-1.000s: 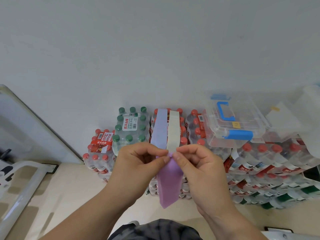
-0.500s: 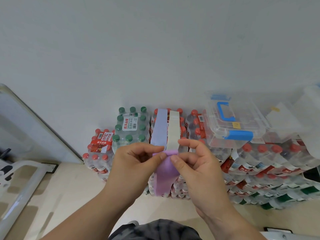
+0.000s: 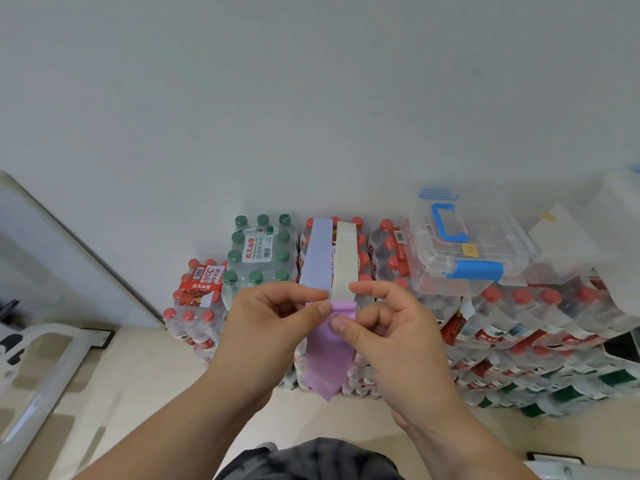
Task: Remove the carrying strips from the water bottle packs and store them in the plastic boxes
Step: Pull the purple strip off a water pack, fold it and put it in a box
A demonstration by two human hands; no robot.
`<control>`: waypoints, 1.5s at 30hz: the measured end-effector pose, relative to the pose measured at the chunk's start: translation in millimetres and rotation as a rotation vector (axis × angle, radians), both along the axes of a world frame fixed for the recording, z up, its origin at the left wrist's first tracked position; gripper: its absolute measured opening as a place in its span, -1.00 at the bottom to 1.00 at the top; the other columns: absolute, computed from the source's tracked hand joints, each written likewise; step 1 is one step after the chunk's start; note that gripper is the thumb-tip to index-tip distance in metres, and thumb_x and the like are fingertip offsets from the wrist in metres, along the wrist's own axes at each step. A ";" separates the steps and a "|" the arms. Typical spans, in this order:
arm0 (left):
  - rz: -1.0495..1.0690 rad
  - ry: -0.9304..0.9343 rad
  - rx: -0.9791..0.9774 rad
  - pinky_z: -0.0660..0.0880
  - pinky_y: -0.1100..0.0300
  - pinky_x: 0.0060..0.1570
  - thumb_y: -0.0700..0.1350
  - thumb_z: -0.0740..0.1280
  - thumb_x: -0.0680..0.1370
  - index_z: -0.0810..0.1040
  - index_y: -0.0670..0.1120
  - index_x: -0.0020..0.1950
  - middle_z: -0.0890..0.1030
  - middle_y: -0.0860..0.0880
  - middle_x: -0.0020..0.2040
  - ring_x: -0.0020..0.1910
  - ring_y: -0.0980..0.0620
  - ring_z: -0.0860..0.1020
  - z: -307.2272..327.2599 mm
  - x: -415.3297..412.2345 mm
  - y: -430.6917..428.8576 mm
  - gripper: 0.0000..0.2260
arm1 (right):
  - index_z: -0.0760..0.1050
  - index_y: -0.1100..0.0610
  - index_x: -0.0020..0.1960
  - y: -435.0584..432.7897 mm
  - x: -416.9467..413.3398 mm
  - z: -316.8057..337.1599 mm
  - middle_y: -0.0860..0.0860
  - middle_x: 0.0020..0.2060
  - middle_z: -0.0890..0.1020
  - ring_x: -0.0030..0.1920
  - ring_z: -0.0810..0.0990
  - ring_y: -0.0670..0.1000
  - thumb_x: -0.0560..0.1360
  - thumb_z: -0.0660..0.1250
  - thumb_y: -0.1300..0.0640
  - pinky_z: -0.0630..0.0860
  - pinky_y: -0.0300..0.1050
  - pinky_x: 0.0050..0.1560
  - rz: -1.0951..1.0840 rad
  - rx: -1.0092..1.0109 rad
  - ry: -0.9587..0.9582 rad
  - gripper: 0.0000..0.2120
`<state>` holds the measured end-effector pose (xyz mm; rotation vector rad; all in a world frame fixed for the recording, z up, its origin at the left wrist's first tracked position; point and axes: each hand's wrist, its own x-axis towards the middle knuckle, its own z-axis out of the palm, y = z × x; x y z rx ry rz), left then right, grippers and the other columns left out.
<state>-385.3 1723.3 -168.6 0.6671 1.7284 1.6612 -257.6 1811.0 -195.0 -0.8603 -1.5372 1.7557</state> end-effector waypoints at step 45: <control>0.029 0.091 -0.006 0.57 0.31 -0.22 -0.30 0.50 0.42 0.74 -0.11 -0.14 0.73 -0.09 -0.25 -0.23 -0.01 0.69 -3.4 -1.3 4.0 -0.89 | 0.56 -0.06 0.09 3.3 -2.3 7.4 0.03 -0.43 0.63 -0.35 0.60 -0.09 0.43 0.54 0.21 0.62 -0.12 -0.14 0.016 0.094 -0.080 -0.68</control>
